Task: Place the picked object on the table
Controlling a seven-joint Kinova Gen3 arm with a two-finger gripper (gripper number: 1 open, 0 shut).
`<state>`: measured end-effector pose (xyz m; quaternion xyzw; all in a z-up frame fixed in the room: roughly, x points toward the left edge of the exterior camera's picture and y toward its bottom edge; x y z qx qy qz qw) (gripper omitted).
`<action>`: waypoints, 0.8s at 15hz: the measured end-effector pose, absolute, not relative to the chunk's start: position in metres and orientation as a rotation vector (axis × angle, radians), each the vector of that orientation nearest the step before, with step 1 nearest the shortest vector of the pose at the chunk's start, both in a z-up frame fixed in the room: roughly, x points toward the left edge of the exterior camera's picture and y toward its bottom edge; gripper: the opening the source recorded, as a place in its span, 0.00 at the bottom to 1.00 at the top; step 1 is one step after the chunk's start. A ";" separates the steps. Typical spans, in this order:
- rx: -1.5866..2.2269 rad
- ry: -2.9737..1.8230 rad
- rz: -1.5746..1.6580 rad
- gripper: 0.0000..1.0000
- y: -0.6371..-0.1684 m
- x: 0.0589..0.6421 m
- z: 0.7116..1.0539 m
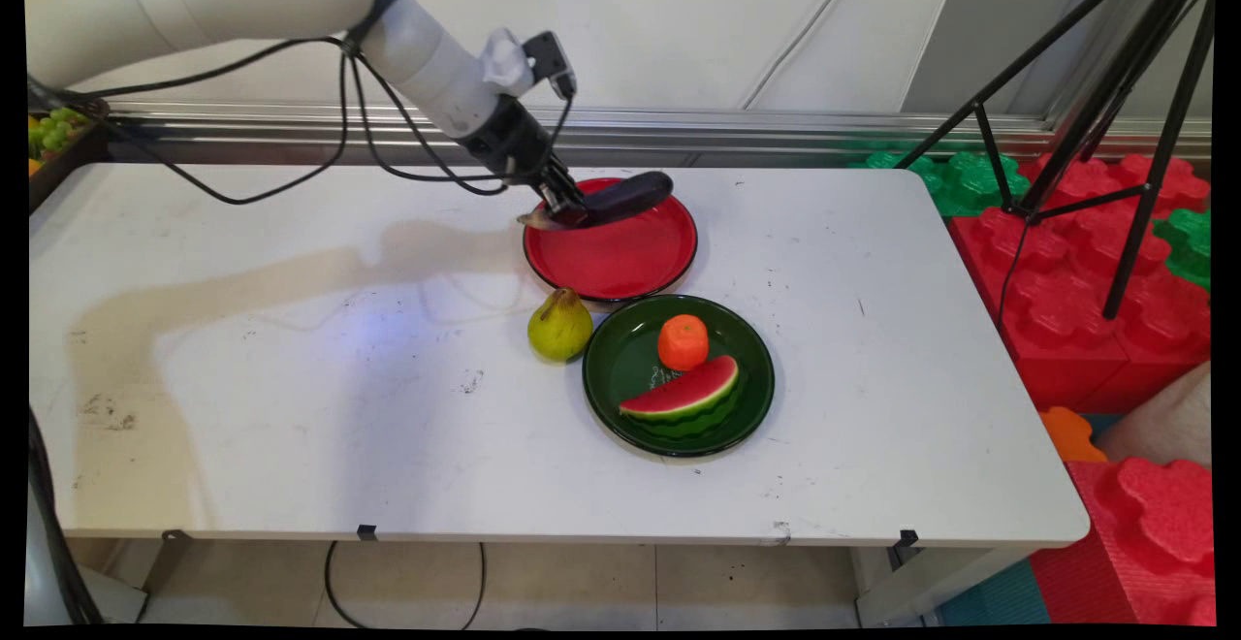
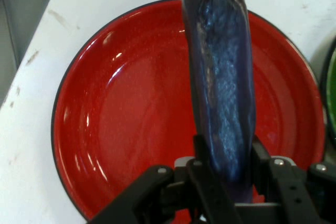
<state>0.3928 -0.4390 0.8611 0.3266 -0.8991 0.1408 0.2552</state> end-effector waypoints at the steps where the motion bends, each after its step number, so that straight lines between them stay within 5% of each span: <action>1: 0.889 -2.440 0.381 0.00 -0.436 0.395 0.865; 12: 0.928 -2.468 0.358 0.00 -0.371 0.430 0.912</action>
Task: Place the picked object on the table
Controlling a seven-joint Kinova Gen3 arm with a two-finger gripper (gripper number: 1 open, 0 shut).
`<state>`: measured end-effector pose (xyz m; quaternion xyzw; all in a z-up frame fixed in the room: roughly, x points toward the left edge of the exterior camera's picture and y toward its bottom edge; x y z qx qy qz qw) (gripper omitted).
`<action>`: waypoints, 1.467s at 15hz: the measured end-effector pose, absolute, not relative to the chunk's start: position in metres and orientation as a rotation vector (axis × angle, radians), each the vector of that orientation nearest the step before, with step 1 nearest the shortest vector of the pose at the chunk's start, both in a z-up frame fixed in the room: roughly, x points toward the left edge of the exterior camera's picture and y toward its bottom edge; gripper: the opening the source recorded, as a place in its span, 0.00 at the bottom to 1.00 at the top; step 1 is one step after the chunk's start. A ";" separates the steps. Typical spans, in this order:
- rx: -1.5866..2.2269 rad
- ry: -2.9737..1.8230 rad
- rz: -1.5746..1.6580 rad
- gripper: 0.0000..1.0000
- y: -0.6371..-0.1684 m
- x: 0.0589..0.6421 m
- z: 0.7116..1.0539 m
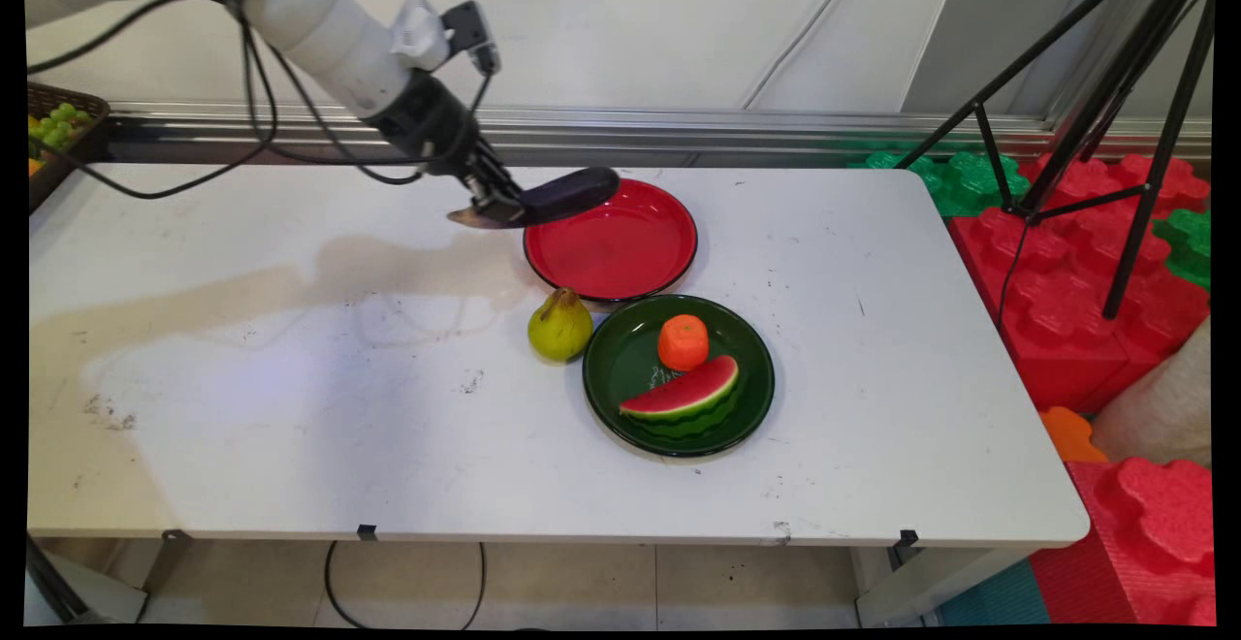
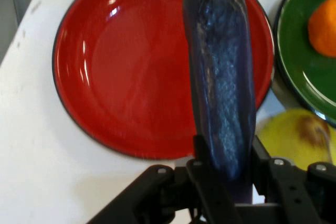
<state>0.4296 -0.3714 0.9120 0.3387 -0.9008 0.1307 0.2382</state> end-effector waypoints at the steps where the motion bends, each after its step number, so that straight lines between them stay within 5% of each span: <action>1: 0.937 -2.477 0.353 0.00 -0.364 0.434 0.915; 11: 0.996 -2.594 0.270 0.00 -0.311 0.475 0.921; 22: 1.045 -2.637 0.220 0.00 -0.293 0.518 0.862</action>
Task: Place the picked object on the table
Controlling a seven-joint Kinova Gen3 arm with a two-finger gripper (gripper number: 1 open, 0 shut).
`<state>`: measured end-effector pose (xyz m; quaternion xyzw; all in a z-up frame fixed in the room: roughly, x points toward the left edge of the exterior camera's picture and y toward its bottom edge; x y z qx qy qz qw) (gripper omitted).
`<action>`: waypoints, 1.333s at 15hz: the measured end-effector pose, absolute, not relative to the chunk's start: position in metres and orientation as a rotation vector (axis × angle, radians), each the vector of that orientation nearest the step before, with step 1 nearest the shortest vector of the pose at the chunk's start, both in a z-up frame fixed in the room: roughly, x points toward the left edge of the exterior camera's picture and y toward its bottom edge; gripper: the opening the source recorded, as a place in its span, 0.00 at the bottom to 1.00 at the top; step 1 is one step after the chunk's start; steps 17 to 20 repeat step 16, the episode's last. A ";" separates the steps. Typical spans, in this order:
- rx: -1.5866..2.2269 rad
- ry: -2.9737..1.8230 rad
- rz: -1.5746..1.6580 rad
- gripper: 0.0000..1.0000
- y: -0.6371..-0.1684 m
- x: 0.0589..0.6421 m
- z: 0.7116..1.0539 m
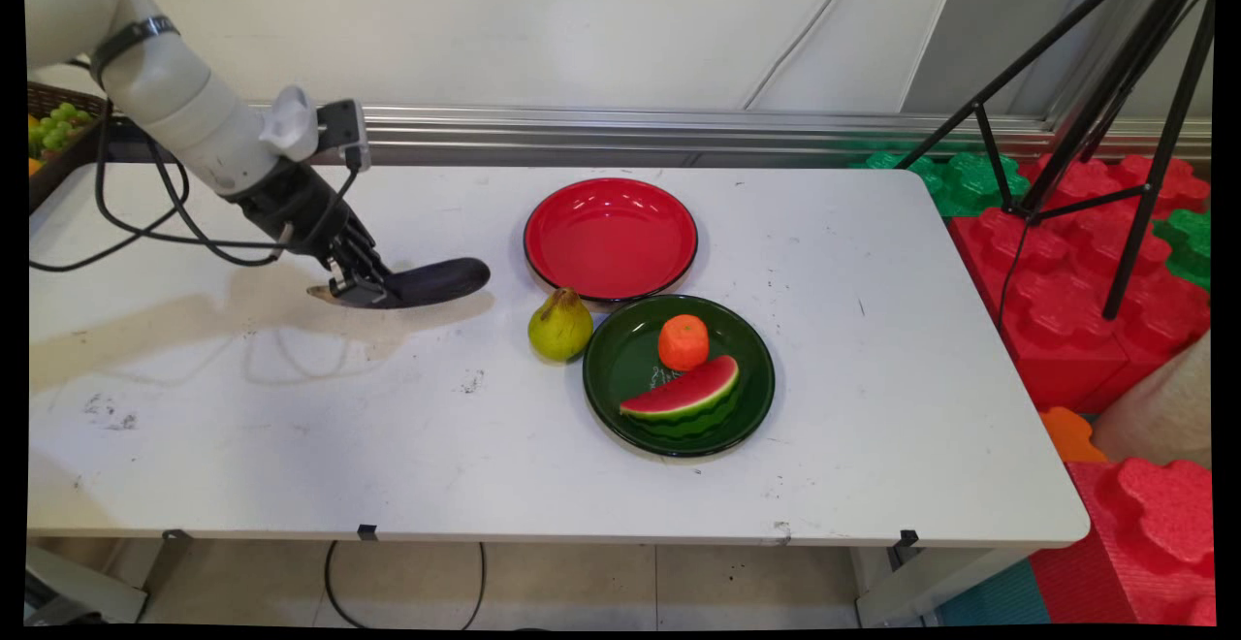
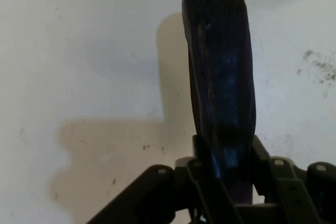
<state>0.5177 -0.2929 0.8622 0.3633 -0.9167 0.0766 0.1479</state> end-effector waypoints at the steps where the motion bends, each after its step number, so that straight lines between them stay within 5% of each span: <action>1: 1.046 -2.636 0.217 0.00 -0.294 0.520 0.855; 10: 1.051 -2.601 0.215 0.00 -0.301 0.533 0.816; 11: 1.052 -2.597 0.216 1.00 -0.301 0.533 0.814; 20: 1.048 -2.579 0.230 1.00 -0.300 0.534 0.814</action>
